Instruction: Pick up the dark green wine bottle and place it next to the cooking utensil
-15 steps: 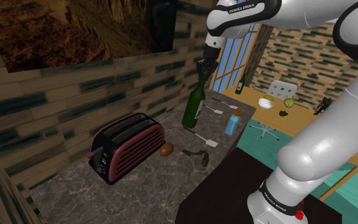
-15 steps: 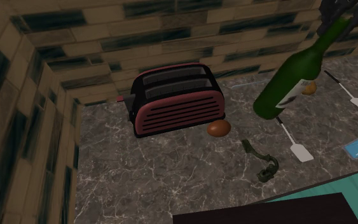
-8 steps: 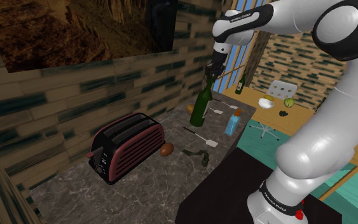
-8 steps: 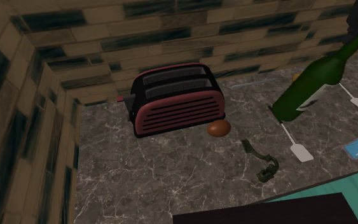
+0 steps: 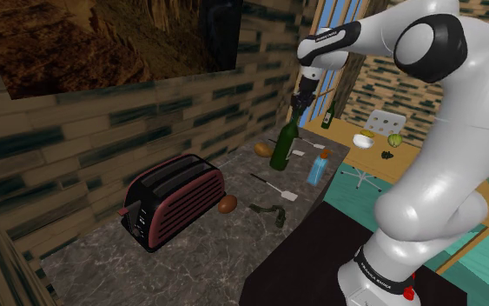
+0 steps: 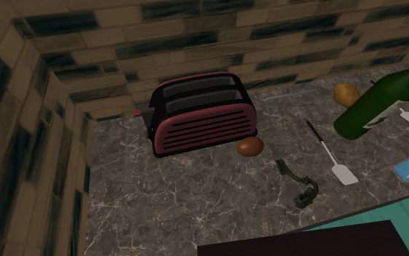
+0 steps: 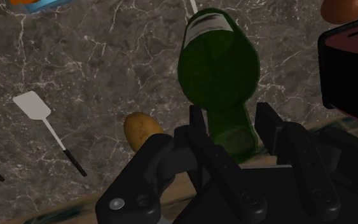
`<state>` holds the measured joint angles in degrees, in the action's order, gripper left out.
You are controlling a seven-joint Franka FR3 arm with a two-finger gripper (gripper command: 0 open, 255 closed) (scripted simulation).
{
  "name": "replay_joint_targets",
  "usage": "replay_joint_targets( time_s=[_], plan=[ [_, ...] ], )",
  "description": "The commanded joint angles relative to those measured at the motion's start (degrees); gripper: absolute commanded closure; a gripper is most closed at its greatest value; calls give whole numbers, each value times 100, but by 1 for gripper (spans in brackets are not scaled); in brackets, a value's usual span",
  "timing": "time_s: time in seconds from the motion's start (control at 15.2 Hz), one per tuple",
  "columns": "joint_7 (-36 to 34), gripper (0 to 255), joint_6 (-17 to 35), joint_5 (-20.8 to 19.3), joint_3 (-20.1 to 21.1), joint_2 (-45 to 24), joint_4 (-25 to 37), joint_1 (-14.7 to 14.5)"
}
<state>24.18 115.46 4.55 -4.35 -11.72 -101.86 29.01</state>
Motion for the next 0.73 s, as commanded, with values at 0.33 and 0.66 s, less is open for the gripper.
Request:
replay_joint_targets(
  time_s=[0.33, 0.66],
  plan=[
    [718, 255, -69, 188, -199, -1078, 1100, 480],
    [1142, 255, -311, 325, -264, -2017, 2245, 870]
  ],
)
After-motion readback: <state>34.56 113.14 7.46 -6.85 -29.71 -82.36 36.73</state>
